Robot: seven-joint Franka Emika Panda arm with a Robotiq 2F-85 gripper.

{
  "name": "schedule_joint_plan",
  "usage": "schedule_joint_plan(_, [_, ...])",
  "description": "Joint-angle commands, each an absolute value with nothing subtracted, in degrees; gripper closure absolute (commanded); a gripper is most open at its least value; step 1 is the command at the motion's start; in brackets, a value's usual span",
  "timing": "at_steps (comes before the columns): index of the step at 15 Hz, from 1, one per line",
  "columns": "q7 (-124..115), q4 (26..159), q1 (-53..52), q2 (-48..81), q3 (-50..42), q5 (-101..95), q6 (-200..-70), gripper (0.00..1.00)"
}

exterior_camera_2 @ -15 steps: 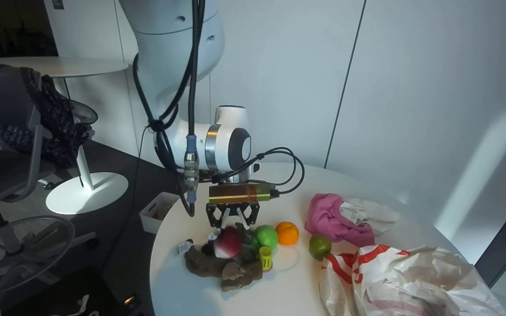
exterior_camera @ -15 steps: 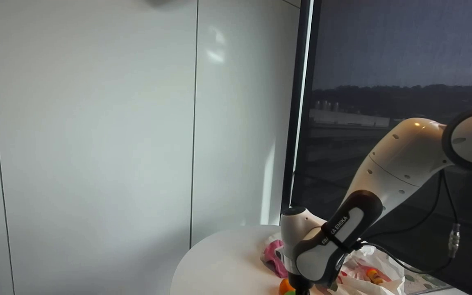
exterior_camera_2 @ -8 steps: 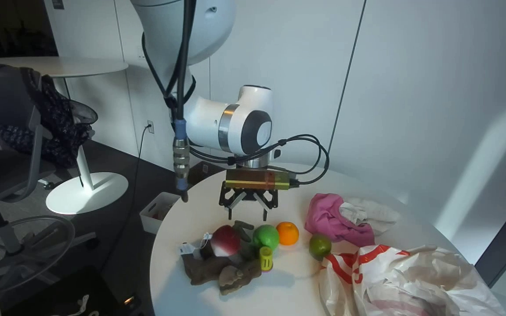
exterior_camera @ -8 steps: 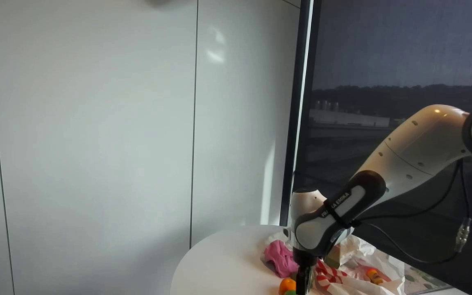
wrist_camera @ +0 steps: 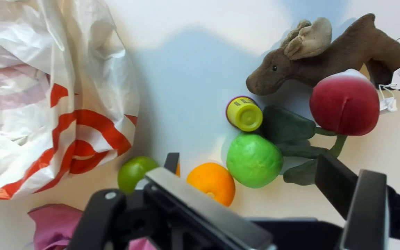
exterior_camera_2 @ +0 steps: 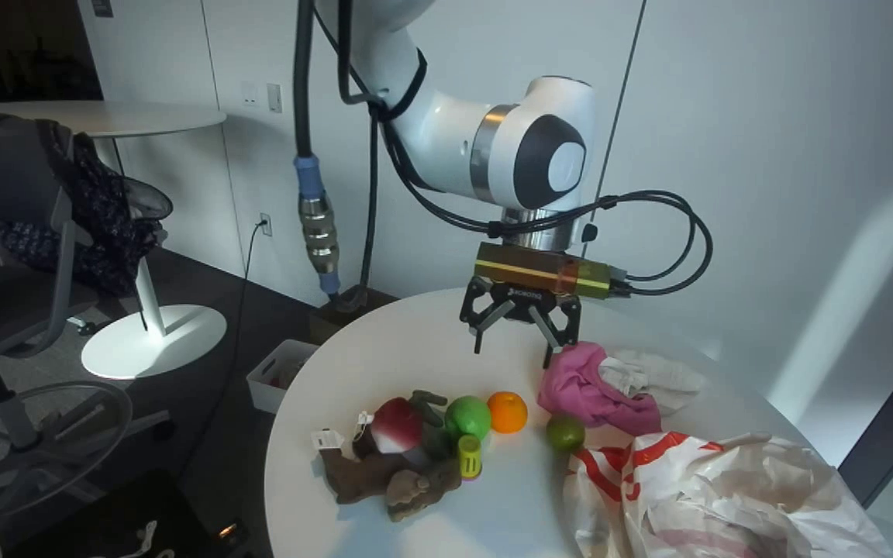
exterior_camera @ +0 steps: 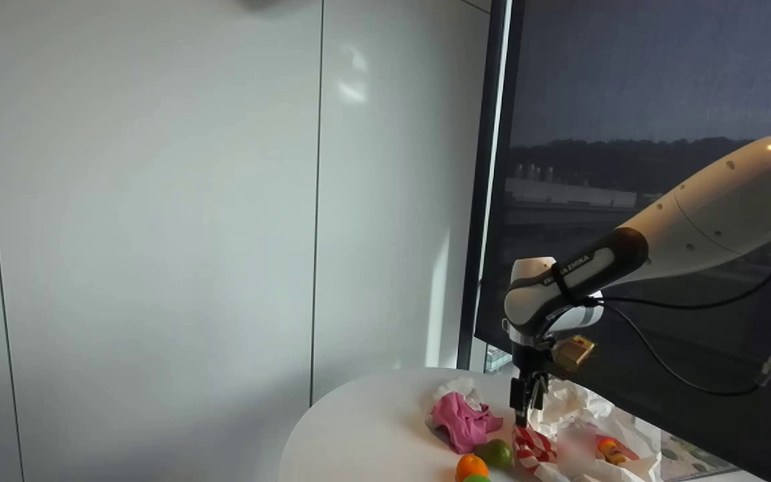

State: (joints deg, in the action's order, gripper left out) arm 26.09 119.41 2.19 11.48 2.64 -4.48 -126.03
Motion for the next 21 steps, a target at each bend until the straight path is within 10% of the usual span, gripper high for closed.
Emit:
schedule_joint_plan(1, [24.57, 110.77, 3.86, 12.77, -0.16, -5.48, -119.0, 0.0])
schedule_joint_plan(21, [15.98, 89.41, 15.62, 37.51, -6.6, -3.65, -120.27, 0.0])
